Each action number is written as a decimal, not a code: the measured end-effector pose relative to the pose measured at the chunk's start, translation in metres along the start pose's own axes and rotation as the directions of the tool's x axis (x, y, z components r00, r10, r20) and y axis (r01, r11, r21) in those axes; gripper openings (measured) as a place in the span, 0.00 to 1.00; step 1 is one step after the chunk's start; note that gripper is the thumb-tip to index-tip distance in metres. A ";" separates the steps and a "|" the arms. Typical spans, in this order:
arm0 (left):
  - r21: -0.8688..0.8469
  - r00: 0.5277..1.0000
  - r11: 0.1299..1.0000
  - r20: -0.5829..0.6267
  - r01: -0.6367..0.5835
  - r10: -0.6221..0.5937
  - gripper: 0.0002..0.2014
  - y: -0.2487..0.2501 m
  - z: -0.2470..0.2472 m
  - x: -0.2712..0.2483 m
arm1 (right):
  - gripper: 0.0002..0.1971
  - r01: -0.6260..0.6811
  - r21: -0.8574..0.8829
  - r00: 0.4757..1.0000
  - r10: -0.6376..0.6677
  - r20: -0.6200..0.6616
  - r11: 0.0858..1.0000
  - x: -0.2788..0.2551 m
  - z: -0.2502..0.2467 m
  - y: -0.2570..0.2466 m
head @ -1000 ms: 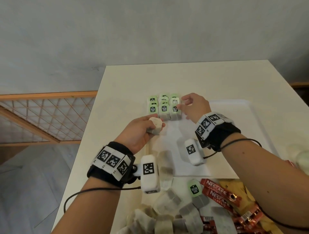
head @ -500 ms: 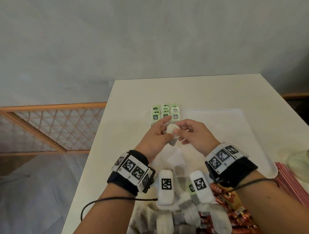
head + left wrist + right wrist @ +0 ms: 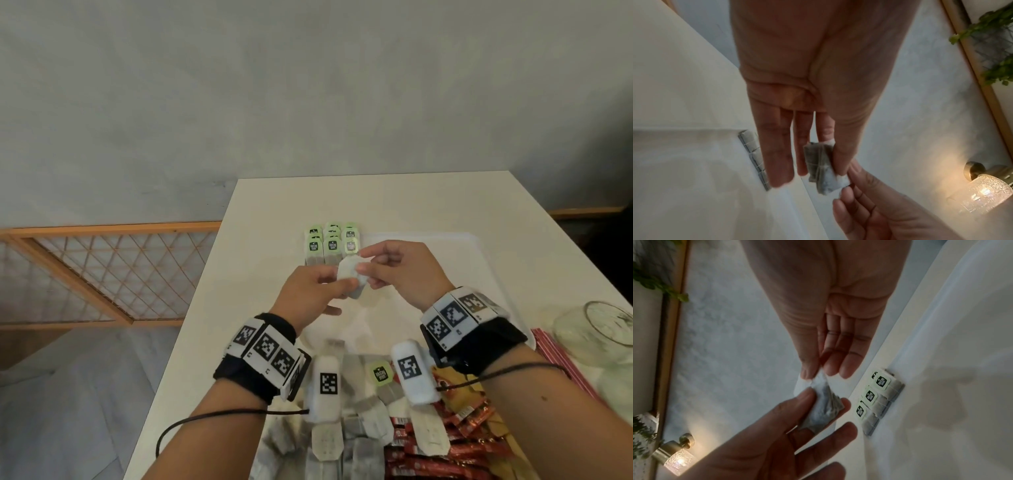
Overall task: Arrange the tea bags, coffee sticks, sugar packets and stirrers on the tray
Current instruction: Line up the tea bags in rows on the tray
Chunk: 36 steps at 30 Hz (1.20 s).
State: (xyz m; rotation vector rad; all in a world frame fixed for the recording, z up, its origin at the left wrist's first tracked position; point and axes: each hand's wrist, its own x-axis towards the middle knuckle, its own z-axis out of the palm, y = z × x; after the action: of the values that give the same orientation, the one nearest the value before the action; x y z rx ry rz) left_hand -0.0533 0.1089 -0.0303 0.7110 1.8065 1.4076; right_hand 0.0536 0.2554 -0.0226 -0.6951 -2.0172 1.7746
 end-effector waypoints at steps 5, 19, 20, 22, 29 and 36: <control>-0.099 0.990 0.995 -0.142 0.001 -0.015 0.11 0.003 0.002 -0.002 | 0.09 -0.016 0.002 0.995 0.016 -0.099 1.000 -0.006 -0.005 -0.003; 0.417 0.876 0.875 -0.291 -0.245 0.385 0.10 -0.014 0.028 -0.002 | 0.06 -0.165 0.200 0.978 0.186 -0.092 0.966 -0.013 0.007 -0.013; 0.411 0.882 0.878 -0.282 -0.245 0.378 0.09 -0.015 0.027 -0.001 | 0.05 -0.170 0.210 0.979 0.188 -0.072 0.963 -0.014 0.007 -0.014; 0.389 0.885 0.889 -0.289 -0.242 0.366 0.08 -0.016 0.025 0.001 | 0.08 -0.175 0.176 0.982 0.185 -0.040 0.969 -0.011 0.006 -0.014; 0.162 0.928 0.973 -0.312 -0.162 0.206 0.06 -0.014 0.007 0.015 | 0.04 -0.017 -0.274 0.998 0.001 -0.057 0.962 0.010 0.003 0.003; 0.031 0.867 0.998 -0.493 -0.060 0.068 0.07 -0.028 -0.030 0.032 | 0.02 -0.187 -0.401 0.980 0.199 -0.013 0.897 0.048 0.020 0.038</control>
State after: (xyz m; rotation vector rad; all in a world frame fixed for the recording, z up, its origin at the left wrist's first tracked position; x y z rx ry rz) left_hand -0.0958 0.1104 -0.0604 0.4393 2.1978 1.7393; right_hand 0.0080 0.2709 -0.0652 -1.0295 -2.4380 1.4805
